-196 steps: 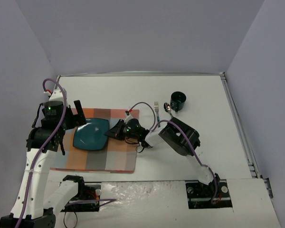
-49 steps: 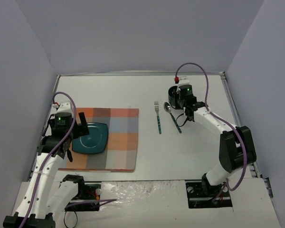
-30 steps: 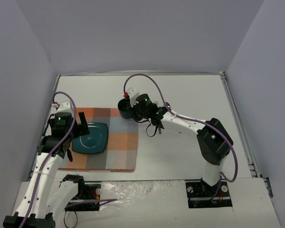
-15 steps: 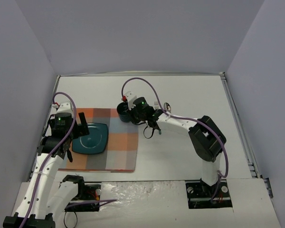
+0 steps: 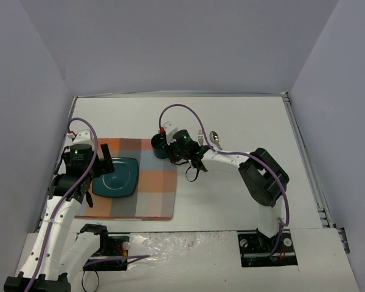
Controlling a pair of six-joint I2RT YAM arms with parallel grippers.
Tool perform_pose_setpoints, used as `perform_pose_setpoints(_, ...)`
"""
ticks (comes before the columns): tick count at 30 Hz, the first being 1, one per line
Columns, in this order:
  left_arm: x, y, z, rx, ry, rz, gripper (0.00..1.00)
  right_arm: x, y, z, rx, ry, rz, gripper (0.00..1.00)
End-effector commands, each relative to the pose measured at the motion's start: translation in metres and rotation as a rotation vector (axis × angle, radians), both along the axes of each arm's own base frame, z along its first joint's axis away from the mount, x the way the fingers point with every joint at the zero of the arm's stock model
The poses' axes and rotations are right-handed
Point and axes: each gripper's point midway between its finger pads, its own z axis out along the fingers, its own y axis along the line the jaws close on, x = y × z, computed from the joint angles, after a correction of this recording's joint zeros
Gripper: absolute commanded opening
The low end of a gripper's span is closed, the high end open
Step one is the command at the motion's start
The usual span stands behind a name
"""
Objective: Set the dinner table for one person
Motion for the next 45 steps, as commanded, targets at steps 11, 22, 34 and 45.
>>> perform_pose_setpoints(11, 0.01, 0.0, 0.014, 0.008, -0.057, -0.006, 0.97, 0.024, -0.102, 0.118, 0.135, -0.081, -0.309, 0.66)
perform_pose_setpoints(22, 0.01, 0.001, 0.015, 0.012, -0.059, -0.001, 0.97, 0.026, -0.244, 0.048, 0.017, 0.137, -0.657, 0.64)
perform_pose_setpoints(34, 0.011, 0.0, 0.015, 0.013, -0.057, -0.006, 0.97, 0.023, -0.246, -0.022, -0.073, 0.282, -0.665, 0.58)
perform_pose_setpoints(45, 0.01, 0.0, 0.015, 0.014, -0.057, -0.007, 0.97, 0.034, -0.24, -0.047, -0.107, 0.312, -0.634, 0.41)
